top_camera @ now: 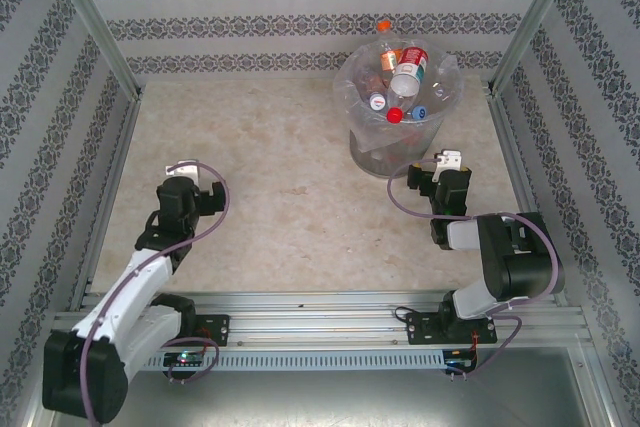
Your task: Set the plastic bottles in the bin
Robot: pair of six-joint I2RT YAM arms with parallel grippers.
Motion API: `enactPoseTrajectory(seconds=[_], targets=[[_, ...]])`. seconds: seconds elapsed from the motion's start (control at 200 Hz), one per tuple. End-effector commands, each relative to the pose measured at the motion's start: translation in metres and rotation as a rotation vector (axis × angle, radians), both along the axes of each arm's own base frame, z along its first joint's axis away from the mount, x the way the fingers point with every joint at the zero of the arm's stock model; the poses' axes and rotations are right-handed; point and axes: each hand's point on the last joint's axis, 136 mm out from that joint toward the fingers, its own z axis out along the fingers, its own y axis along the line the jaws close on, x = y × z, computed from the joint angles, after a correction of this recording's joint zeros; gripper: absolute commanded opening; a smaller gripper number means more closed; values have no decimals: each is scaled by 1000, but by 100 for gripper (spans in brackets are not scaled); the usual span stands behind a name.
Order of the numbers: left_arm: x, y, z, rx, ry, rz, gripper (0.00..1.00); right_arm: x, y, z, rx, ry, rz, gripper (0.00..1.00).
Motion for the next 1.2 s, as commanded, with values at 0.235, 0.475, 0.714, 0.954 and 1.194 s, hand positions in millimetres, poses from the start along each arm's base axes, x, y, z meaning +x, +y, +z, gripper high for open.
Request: enactPoseTrajectory(seconds=[0.235, 0.475, 0.714, 0.954, 1.194], targets=[[45, 5, -13, 72, -203, -41, 100, 5, 0, 11, 3, -34, 13, 98], [59, 7, -17, 40, -270, -74, 100, 5, 0, 11, 2, -34, 12, 98], [63, 14, -38, 16, -282, -54, 100, 5, 0, 12, 3, -35, 14, 98], [84, 9, -56, 8, -158, -93, 100, 5, 0, 11, 1, -34, 14, 98], [84, 10, -55, 6, -164, -93, 100, 5, 0, 12, 1, -35, 12, 98]])
